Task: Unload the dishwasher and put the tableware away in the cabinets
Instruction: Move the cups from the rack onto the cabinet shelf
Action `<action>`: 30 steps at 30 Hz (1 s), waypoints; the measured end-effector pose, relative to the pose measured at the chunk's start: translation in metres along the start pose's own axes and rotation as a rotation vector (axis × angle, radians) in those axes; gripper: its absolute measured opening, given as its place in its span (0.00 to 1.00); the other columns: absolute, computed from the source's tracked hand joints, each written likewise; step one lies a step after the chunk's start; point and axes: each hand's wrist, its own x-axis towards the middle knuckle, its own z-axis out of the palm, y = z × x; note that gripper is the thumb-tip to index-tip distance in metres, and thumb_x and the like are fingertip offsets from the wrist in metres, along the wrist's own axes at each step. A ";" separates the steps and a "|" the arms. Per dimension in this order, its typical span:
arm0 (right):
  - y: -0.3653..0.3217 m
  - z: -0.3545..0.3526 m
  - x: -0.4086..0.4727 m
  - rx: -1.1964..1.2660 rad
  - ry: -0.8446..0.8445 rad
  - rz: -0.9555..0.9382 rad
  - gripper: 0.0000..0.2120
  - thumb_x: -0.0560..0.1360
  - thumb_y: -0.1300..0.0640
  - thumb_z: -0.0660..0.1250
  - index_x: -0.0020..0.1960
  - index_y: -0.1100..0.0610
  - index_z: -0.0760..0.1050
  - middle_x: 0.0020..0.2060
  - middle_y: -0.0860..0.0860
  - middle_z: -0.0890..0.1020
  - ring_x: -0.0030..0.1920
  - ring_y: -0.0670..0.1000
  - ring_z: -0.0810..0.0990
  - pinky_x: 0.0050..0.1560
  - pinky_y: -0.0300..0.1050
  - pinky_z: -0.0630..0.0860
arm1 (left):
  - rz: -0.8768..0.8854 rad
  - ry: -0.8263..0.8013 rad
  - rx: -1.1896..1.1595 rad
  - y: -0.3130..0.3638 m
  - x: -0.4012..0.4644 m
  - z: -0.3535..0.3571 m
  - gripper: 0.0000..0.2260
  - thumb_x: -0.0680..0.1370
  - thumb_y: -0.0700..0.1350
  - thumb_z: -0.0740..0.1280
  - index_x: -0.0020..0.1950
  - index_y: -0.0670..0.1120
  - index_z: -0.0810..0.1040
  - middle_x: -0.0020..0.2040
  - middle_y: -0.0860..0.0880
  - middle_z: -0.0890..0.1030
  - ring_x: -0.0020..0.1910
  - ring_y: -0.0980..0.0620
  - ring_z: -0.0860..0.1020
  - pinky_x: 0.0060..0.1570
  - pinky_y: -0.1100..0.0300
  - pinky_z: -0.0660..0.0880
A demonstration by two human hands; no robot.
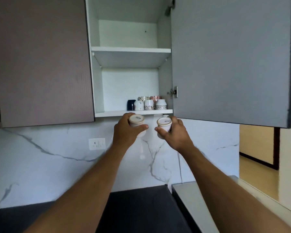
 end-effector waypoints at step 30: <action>0.013 0.075 0.243 -0.177 0.133 -0.112 0.33 0.69 0.30 0.68 0.63 0.53 0.73 0.55 0.54 0.83 0.58 0.57 0.79 0.56 0.49 0.77 | 0.027 0.136 -0.016 -0.083 0.232 0.054 0.23 0.64 0.51 0.82 0.53 0.50 0.77 0.45 0.57 0.80 0.43 0.57 0.78 0.34 0.75 0.70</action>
